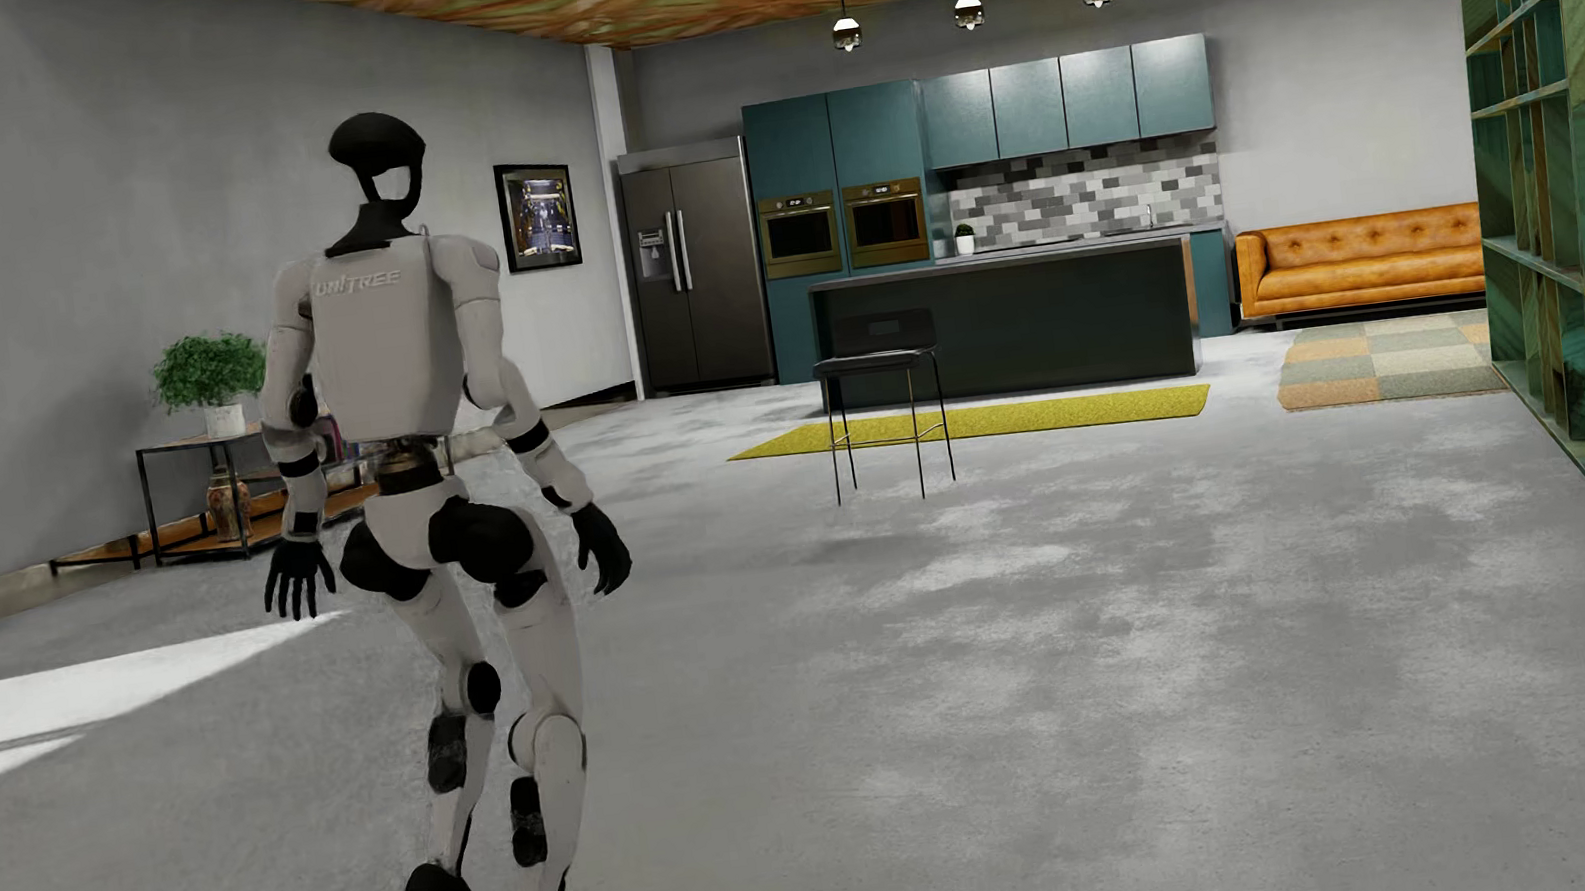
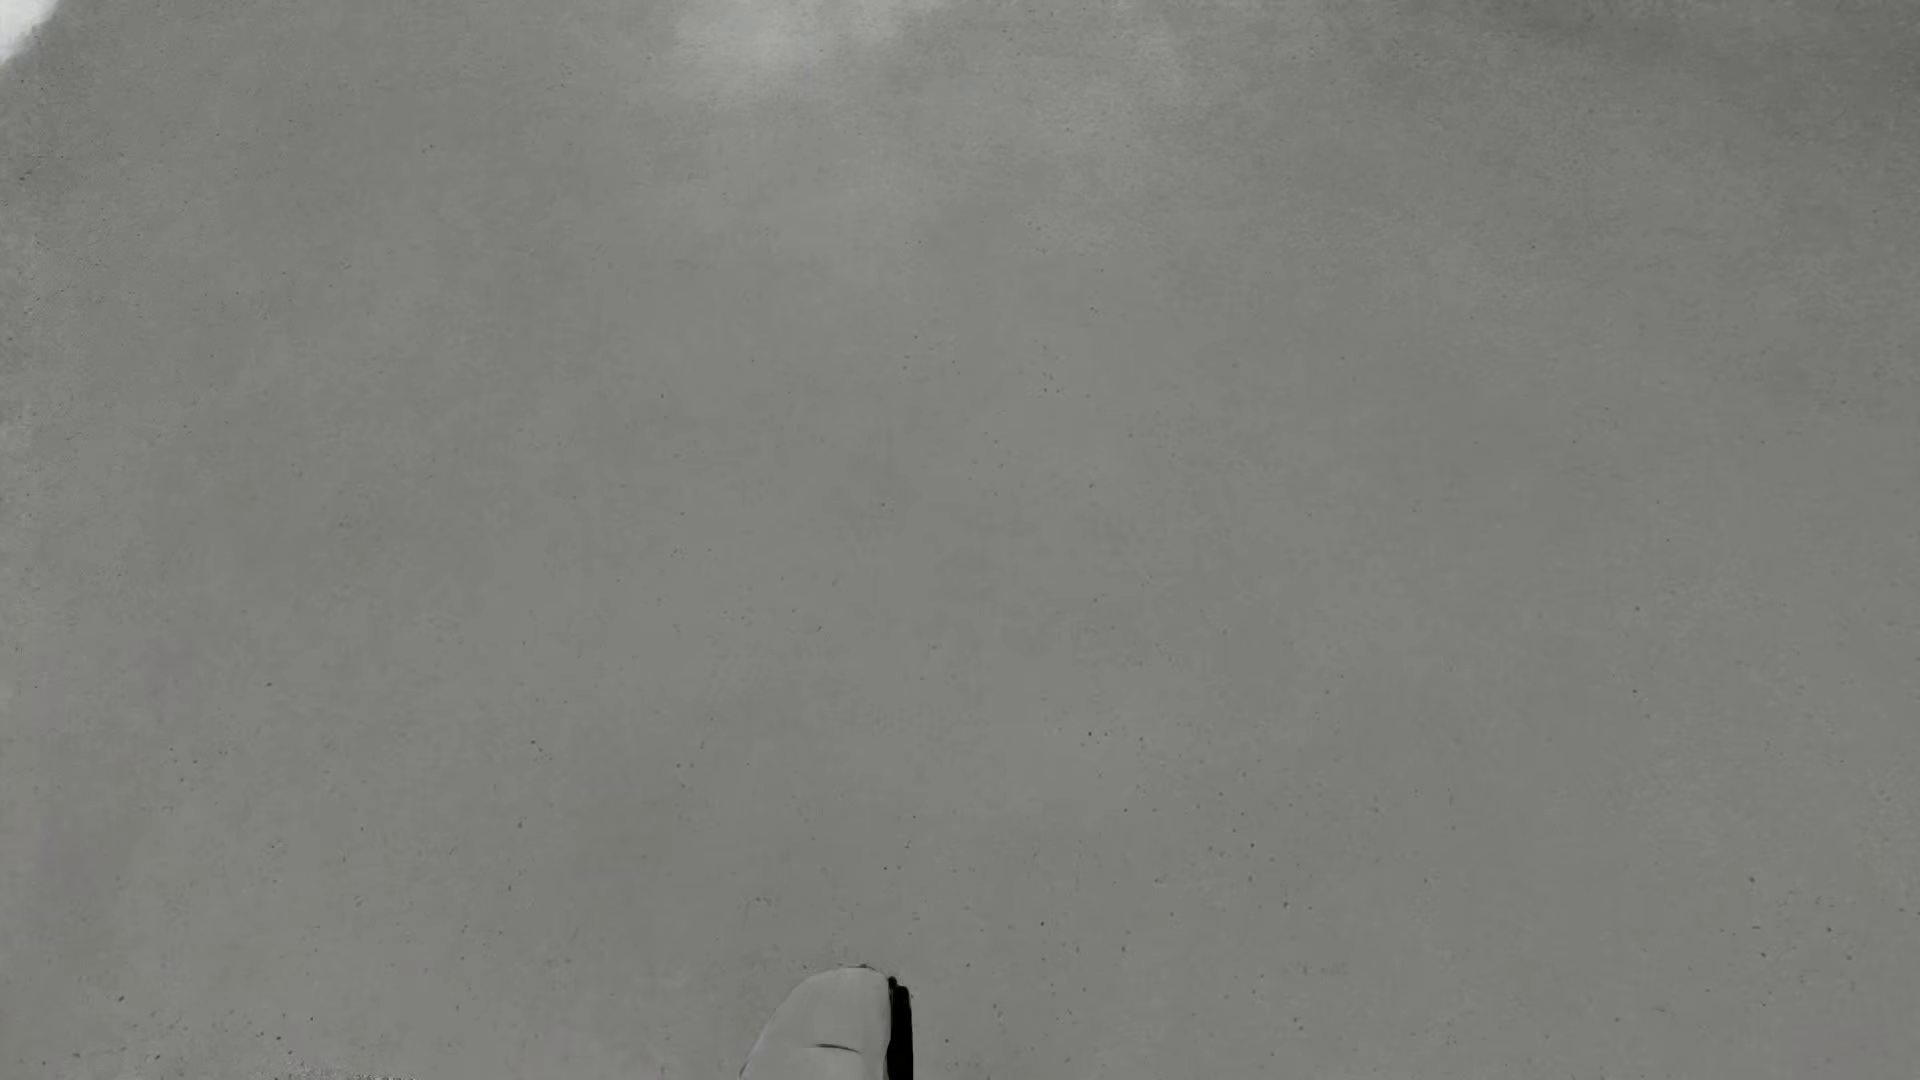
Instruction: Head to the stool
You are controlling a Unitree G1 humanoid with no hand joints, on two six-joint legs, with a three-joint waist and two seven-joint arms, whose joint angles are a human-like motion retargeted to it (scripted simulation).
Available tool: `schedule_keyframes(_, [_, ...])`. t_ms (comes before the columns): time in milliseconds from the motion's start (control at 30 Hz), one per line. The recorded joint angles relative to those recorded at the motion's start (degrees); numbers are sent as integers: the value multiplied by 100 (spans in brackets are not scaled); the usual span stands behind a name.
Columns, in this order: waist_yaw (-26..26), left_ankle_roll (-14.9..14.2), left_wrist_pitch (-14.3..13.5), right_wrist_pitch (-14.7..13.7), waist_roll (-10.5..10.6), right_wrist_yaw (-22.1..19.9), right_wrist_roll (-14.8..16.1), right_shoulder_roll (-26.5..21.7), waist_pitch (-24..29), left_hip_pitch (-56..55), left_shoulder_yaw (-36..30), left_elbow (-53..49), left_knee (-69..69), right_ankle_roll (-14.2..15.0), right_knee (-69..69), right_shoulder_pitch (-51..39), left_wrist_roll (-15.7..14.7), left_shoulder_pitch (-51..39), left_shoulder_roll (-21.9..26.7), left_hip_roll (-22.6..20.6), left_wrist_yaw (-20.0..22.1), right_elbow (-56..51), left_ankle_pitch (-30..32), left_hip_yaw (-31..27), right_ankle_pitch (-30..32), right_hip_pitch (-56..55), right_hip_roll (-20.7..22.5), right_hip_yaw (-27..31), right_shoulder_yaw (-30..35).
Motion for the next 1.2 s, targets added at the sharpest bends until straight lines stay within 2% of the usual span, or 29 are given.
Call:
schedule_keyframes(33, [54,42,-124,-208,-29,-109,628,132,-18,-271,-204,179,-779,15,-218,5,264,188,163,-39,-198,-327,-46,124,-89,325,29,-151,-368])
schedule_keyframes(67, [99,23,-250,-347,-53,-168,1148,179,-22,-379,-492,382,-1831,47,-424,-19,692,307,330,5,-485,-636,-66,369,-175,637,59,-286,-526])
schedule_keyframes(100, [141,11,-363,-438,-69,-238,1385,127,-18,-292,-771,567,-3195,94,-610,-70,1175,368,458,72,-825,-925,74,783,-277,942,100,-401,-445])
schedule_keyframes(167, [203,-2,-456,-378,-96,-447,1242,-76,3,35,-927,710,-5908,165,-1033,-317,1790,441,408,-112,-1399,-1285,248,1458,-352,1560,188,-508,-29])
schedule_keyframes(200, [229,-36,-477,-225,-119,-604,1148,-98,18,26,-850,684,-6338,193,-1071,-425,1936,445,309,-256,-1584,-1357,-28,1499,-373,1809,216,-574,69])
schedule_keyframes(233, [255,151,-504,-67,-159,-757,1192,-50,33,-13,-724,585,-6149,253,-919,-436,2017,416,188,-414,-1691,-1404,186,1339,-308,2030,199,-652,-5])
schedule_keyframes(267, [281,739,-499,23,-221,-866,1389,57,48,-95,-479,396,-5723,243,-668,-367,1963,391,-5,-599,-1618,-1466,499,1088,-83,2159,127,-682,-195])
schedule_keyframes(300, [303,1023,-484,59,-291,-911,1613,171,61,-61,-192,173,-5341,198,-255,-248,1825,376,-250,-662,-1417,-1494,841,1080,408,2201,21,-668,-361])
schedule_keyframes(333, [324,1395,-471,98,-376,-854,1818,260,76,-27,64,-28,-4934,59,529,-124,1681,365,-515,-695,-1144,-1461,837,1162,1022,2014,-187,-631,-463])
schedule_keyframes(367, [321,1437,-422,141,-469,-693,1885,302,92,35,279,-153,-4526,104,1699,-20,1512,302,-794,-748,-882,-1365,480,1180,1585,1627,-515,-576,-435])
schedule_keyframes(400, [274,1405,-393,144,-566,-452,1718,285,101,221,357,-169,-4336,-142,2897,69,1412,152,-1022,-853,-611,-1261,131,1152,2261,1053,-779,-306,-244])
schedule_keyframes(467, [123,1288,-384,-49,-698,24,1040,216,97,876,18,79,-4503,-530,4567,260,1717,-372,-1231,-1098,20,-1209,-316,1014,1739,-302,-769,513,242])
schedule_keyframes(500, [30,1236,-453,-171,-727,65,764,237,77,1246,-218,239,-4693,-507,4978,407,1899,-704,-1291,-1202,263,-1266,-470,912,1714,-953,-818,744,336])
schedule_keyframes(533, [-74,1191,-610,-210,-743,37,661,346,43,1623,-384,373,-4902,-465,5069,593,2002,-1044,-1326,-1300,417,-1380,-612,789,1693,-1539,-892,892,315])
schedule_keyframes(600, [-287,1117,-1086,-241,-761,-186,759,527,-34,2296,-628,315,-5217,-638,4375,1019,1882,-1708,-1396,-1475,432,-1731,-943,524,1592,-2491,-985,994,75])
schedule_keyframes(667, [-440,1053,-1630,-166,-797,-471,972,662,-97,2882,-1054,-87,-5348,-773,2522,1367,1711,-2272,-1262,-1624,170,-1987,-1382,270,1568,-2922,-1072,614,-226])
schedule_keyframes(700, [-487,1013,-1810,-106,-816,-549,1023,715,-118,3145,-1288,-382,-5347,-579,1155,1511,1658,-2491,-1130,-1663,120,-2026,-1636,172,1665,-2928,-885,492,-329])
schedule_keyframes(767, [-519,927,-1884,11,-806,-531,1008,763,-148,3729,-1687,-1048,-5436,-176,-1487,1652,1663,-2676,-776,-1623,140,-1827,-2064,59,1670,-2735,-170,746,-396])
schedule_keyframes(800, [-500,862,-1921,70,-788,-412,968,719,-153,3947,-1731,-1370,-5292,71,-1805,1650,1505,-2622,-638,-1573,193,-1596,-2241,111,1476,-2735,37,519,-375])
schedule_keyframes(867, [-514,755,-1773,343,-677,-122,912,711,-135,4253,-1648,-1765,-4570,-754,-1002,1573,1190,-2297,-390,-1346,222,-1068,-1904,256,2241,-2757,407,736,-429])
schedule_keyframes(900, [-519,684,-1668,439,-591,-115,869,756,-115,4195,-1578,-1765,-3788,-934,-449,1593,1017,-2100,-326,-1166,149,-884,-1331,316,2509,-2679,401,634,-531])
schedule_keyframes(933, [-524,508,-1499,501,-492,-169,860,852,-86,3839,-1479,-1631,-2539,-1128,267,1645,877,-1934,-296,-887,93,-727,-612,347,2073,-2705,360,466,-658])
schedule_keyframes(967, [-520,-155,-1253,500,-390,-158,850,927,-64,3338,-1379,-1377,-1164,-1075,823,1691,803,-1768,-308,-601,24,-565,148,296,1489,-2590,300,320,-735])
schedule_keyframes(1000, [-501,-337,-934,425,-296,-195,873,972,-47,2800,-1265,-1054,-103,-1037,1034,1686,780,-1613,-357,-352,-86,-423,770,178,1033,-2289,269,195,-786])
schedule_keyframes(1033, [-469,-139,-626,396,-224,-347,731,948,-35,2232,-1139,-708,597,-991,1009,1589,816,-1448,-410,-201,-131,-245,459,58,718,-1886,271,96,-695])
schedule_keyframes(1067, [-421,52,-352,319,-179,-541,400,859,-33,1706,-948,-353,924,-940,831,1414,818,-1242,-476,-5,-97,-61,194,57,511,-1436,290,47,-430])
schedule_keyframes(1100, [-352,23,-129,210,-157,-753,134,794,-44,1240,-738,-37,901,-886,581,1191,799,-990,-524,272,-70,39,153,170,365,-1003,328,47,-220])
schedule_keyframes(1133, [-268,10,-37,12,-147,-849,143,798,-59,832,-569,191,589,-834,324,950,778,-696,-509,519,-141,31,167,341,233,-602,386,90,-173])
schedule_keyframes(1200, [-79,199,-231,-686,-141,-749,583,733,-90,234,-444,320,-788,-725,-91,444,862,-11,-339,774,-488,-226,135,751,-52,84,474,235,-217])
